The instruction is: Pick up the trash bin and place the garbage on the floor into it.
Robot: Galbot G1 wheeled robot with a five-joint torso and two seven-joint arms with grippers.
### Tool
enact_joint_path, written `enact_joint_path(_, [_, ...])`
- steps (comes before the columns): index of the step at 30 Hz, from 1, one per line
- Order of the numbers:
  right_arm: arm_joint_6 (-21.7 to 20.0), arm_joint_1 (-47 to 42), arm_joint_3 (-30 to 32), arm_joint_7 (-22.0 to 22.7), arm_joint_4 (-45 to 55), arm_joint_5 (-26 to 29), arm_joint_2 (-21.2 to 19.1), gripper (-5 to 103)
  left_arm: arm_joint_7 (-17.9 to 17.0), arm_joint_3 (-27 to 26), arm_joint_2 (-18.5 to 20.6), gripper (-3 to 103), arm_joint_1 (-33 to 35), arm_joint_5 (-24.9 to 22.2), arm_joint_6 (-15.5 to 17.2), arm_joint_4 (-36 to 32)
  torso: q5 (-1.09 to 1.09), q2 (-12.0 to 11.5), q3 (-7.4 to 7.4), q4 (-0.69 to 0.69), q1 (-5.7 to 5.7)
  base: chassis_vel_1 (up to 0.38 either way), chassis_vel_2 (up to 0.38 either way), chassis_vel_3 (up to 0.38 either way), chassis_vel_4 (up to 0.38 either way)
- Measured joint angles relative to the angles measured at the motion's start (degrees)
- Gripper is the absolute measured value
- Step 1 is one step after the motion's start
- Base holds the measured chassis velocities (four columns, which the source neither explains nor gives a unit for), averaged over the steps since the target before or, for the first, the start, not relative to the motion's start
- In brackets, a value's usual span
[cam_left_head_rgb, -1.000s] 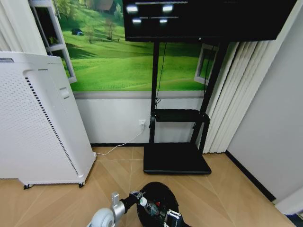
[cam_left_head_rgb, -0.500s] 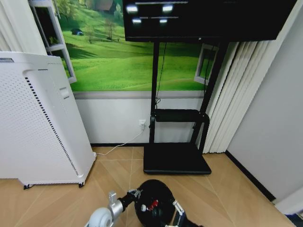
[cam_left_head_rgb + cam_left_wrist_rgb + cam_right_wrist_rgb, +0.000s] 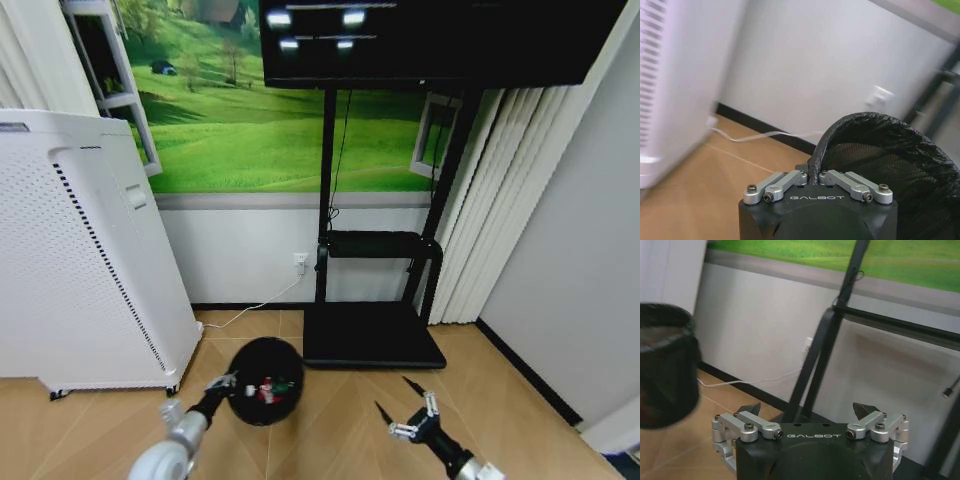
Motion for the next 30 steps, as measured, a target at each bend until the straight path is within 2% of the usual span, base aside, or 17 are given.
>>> enact_joint_path(1, [0.0,0.0,0.0,0.0,0.0,0.0,0.0,100,0.0,0.0,0.0,5,0.0,0.0,0.0,0.0,0.0,0.0,0.0,0.0,0.0,0.0,0.0,0.0,0.0])
enact_joint_path(3, [0.0,0.5,1.1,0.89,-1.44,0.18,0.1,100,-6.35,-3.22,-1.32,5,2.94,-0.87,2.14,-3.88,0.02,0.0,0.0,0.0,0.0,0.0,0.0,0.0,0.0])
enact_joint_path(4, [0.0,0.5,1.1,0.89,-1.44,0.18,0.1,100,-6.35,-3.22,-1.32,5,2.94,-0.87,2.14,-3.88,0.02,0.0,0.0,0.0,0.0,0.0,0.0,0.0,0.0])
enact_joint_path(5, [0.0,0.85,1.47,1.54,-2.09,0.21,0.3,100,-9.4,-4.63,-2.24,5,4.91,-1.85,3.48,-6.44,0.01,0.0,0.0,0.01,0.0,0.0,0.0,0.0,0.0])
enact_joint_path(8, [-0.01,1.35,2.35,2.62,-3.36,0.28,2.0,100,-14.81,-6.94,-4.9,5,10.34,-6.88,6.8,-13.7,0.04,0.0,0.0,0.02,0.0,0.0,0.0,0.0,0.0])
enact_joint_path(11, [0.32,1.05,3.46,2.91,-3.78,0.3,3.61,100,-16.61,-8.12,-6.88,5,13.35,-8.59,8.15,-16.93,0.0,0.0,0.0,-0.01,0.0,0.0,0.0,0.0,0.0])
enact_joint_path(12, [0.32,1.05,3.46,2.91,-3.78,0.3,3.61,100,-16.61,-8.12,-6.88,5,13.35,-8.59,8.15,-16.93,0.0,0.0,0.0,-0.01,0.0,0.0,0.0,0.0,0.0])
enact_joint_path(14, [0.81,0.73,4.29,3.24,-4.55,0.32,4.59,100,-16.78,-10.02,-9.28,5,16.04,-9.03,8.42,-17.88,0.03,0.0,0.0,-0.04,0.0,0.0,0.0,0.0,0.0])
enact_joint_path(15, [0.88,0.92,4.54,3.72,-5.1,0.36,4.77,100,-16.46,-11.41,-10.9,5,17.78,-9.02,8.43,-18.04,-0.02,0.0,0.0,-0.01,0.0,0.0,0.0,0.0,0.0])
enact_joint_path(19, [0.63,1.39,4.73,5.74,-5.76,0.41,5.38,100,-15.56,-13.61,-12.57,5,19.78,-8.24,8.07,-18.05,0.03,0.0,0.0,0.05,0.0,0.0,0.0,0.0,0.0])
enact_joint_path(21, [-0.92,1.78,4.64,10.61,-6.25,0.57,6.34,100,-14.9,-15.35,-13.34,5,20.91,-8.18,7.82,-17.94,0.01,0.0,0.0,-0.02,0.0,0.0,0.0,0.0,0.0])
enact_joint_path(22, [-2.01,2.27,4.3,13.16,-6.5,0.84,6.56,100,-14.53,-16.26,-13.89,5,21.51,-8.17,7.82,-17.91,0.0,0.0,0.0,-0.02,0.0,0.0,0.0,0.0,0.0])
enact_joint_path(23, [-2.01,2.27,4.3,13.16,-6.5,0.84,6.56,100,-14.53,-16.26,-13.89,5,21.51,-8.17,7.82,-17.91,0.0,0.0,0.0,-0.02,0.0,0.0,0.0,0.0,0.0])
enact_joint_path(25, [-4.44,4.13,3.4,19.43,-7.47,1.75,6.94,100,-13.79,-18.62,-15.31,5,23.51,-8.18,7.8,-17.91,0.02,0.0,0.0,-0.01,0.0,0.0,0.0,0.0,0.0])
enact_joint_path(28, [-5.09,4.98,3.02,21.45,-7.89,2.25,6.99,100,-13.53,-19.32,-15.78,5,24.19,-8.18,7.79,-17.83,0.01,0.0,0.0,0.01,0.0,0.0,0.0,0.0,0.0])
enact_joint_path(30, [-6.86,7.19,2.36,25.12,-8.87,4.05,7.12,100,-12.26,-21.06,-16.94,5,25.75,-7.61,7.32,-16.31,0.03,0.0,0.0,0.01,0.0,0.0,0.0,0.0,0.0])
